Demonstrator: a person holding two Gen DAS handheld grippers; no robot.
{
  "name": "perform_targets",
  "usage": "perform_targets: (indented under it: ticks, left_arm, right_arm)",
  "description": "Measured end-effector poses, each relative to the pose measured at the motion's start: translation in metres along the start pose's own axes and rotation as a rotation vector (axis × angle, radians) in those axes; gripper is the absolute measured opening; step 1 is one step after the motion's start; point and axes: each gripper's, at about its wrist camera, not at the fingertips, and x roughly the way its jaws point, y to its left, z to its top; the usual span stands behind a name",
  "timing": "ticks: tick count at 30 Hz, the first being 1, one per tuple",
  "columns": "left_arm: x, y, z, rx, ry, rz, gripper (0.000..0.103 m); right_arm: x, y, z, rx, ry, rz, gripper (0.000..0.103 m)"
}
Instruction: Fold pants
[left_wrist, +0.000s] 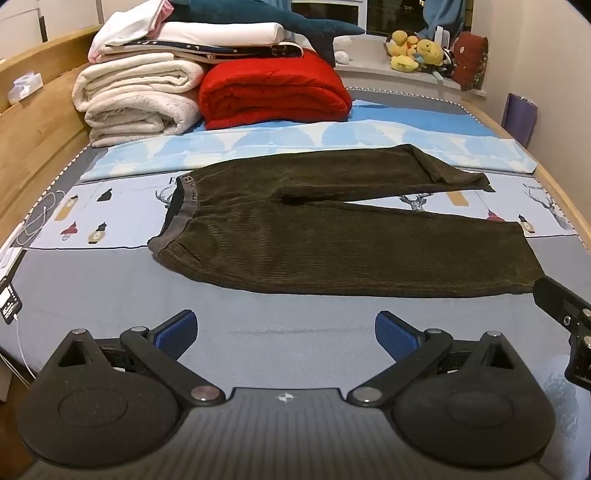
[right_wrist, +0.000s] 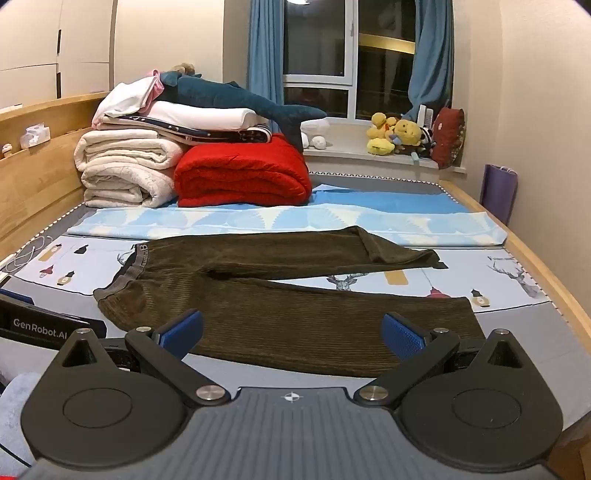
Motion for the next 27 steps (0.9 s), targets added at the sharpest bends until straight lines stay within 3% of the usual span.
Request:
perform_targets:
  ticks: [27]
  left_arm:
    - [-0.0064, 0.0005, 0.0011, 0.011, -0.01, 0.015, 0.103]
  right_arm:
    - [0.0, 0.0011, -0.0008, 0.003, -0.006, 0.003, 0.102]
